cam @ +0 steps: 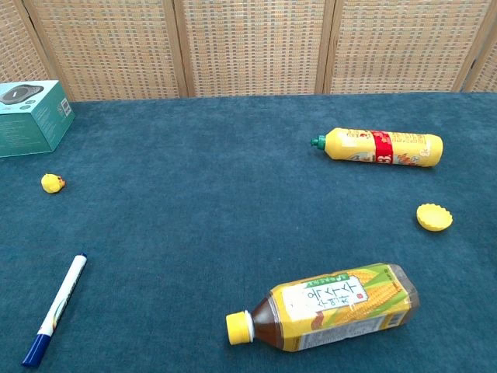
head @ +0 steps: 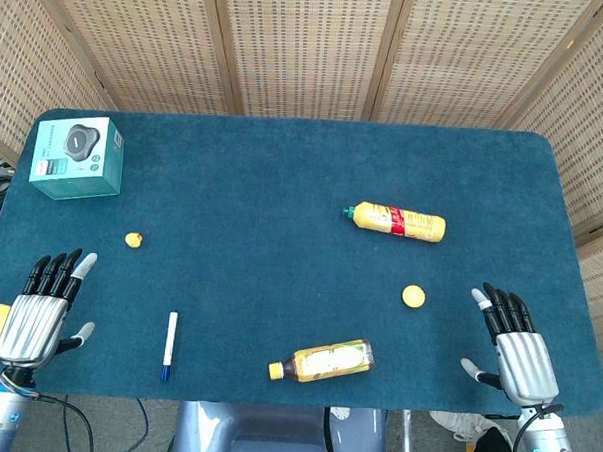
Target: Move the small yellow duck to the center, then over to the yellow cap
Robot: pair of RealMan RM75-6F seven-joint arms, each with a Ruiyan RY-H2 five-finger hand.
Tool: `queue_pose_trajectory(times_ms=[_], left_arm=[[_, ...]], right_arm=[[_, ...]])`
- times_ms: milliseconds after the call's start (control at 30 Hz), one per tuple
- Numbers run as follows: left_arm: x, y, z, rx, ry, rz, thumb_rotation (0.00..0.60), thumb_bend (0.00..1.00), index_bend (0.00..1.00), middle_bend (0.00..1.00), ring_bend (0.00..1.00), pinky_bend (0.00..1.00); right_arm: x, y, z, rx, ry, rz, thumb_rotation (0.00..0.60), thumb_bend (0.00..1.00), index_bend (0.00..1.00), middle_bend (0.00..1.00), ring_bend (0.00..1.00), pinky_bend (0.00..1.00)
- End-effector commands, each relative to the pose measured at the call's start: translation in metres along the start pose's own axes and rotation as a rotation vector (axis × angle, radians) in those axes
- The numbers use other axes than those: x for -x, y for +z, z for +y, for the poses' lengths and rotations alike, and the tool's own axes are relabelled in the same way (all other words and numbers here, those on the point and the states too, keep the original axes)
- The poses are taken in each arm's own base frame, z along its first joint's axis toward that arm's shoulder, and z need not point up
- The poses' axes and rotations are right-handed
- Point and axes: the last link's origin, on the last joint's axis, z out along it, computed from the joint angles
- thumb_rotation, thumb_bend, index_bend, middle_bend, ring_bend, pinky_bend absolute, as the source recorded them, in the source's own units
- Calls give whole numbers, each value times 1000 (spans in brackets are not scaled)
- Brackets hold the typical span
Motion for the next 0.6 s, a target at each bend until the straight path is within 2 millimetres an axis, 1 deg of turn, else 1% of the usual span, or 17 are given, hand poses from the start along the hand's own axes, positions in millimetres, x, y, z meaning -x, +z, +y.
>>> queue_pose_trajectory(times_ms=[33, 600], left_arm=[[0, 0, 0, 1, 1, -2, 600, 238, 0, 0, 0, 0], [0, 2, -1, -2, -9, -1, 600, 239, 0, 0, 0, 0]], right_arm=[[-1, 0, 1, 1, 1, 3, 600, 84, 9, 0, 0, 0], [1, 2, 1, 8, -3, -5, 600, 84, 12, 0, 0, 0]])
